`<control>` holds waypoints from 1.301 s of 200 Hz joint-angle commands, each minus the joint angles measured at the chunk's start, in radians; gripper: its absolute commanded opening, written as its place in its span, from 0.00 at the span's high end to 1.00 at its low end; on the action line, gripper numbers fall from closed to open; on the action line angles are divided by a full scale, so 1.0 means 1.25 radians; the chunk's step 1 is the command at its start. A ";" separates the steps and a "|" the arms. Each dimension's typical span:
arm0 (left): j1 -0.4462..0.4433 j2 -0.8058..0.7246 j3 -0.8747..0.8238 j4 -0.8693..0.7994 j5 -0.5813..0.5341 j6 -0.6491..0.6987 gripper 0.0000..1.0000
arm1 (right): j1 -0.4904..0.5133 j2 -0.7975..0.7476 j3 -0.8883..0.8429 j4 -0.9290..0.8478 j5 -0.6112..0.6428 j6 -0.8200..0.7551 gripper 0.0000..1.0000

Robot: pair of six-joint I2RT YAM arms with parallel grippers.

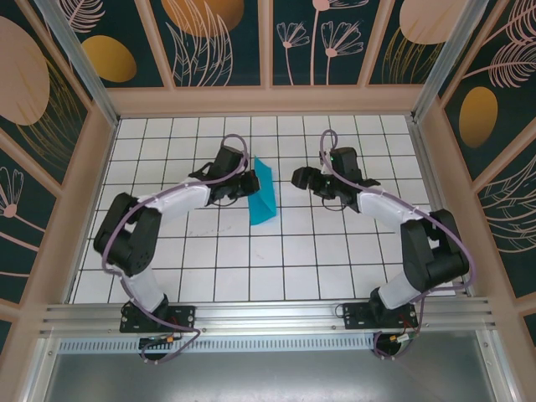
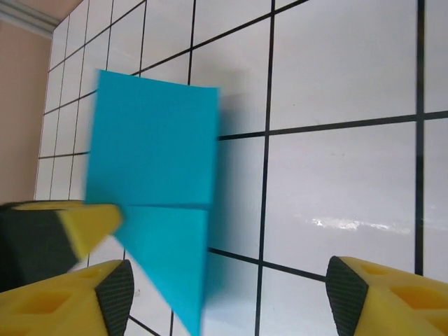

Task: Fold a paper plane with a square sheet of paper (pick it up from the middle)
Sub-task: Turn over the paper at the center of the table.

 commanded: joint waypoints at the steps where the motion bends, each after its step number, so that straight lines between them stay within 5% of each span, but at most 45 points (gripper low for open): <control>1: -0.005 -0.081 0.043 -0.159 -0.160 0.095 1.00 | -0.001 -0.036 -0.043 0.018 0.068 0.000 0.20; 56: -0.060 -0.083 0.166 -0.383 -0.566 0.167 1.00 | -0.007 -0.084 -0.063 -0.012 0.204 0.027 0.12; 114: -0.150 0.184 0.335 -0.587 -0.856 0.093 1.00 | -0.074 -0.122 -0.087 -0.085 0.298 0.143 0.10; 153: -0.200 0.321 0.415 -0.590 -0.859 0.092 1.00 | -0.100 -0.142 -0.097 -0.099 0.301 0.145 0.10; 213: -0.242 0.368 0.416 -0.497 -0.644 0.059 1.00 | -0.128 -0.133 -0.103 -0.112 0.299 0.144 0.10; 260: -0.242 0.384 0.391 -0.449 -0.576 0.048 0.92 | -0.132 -0.125 -0.098 -0.118 0.287 0.142 0.10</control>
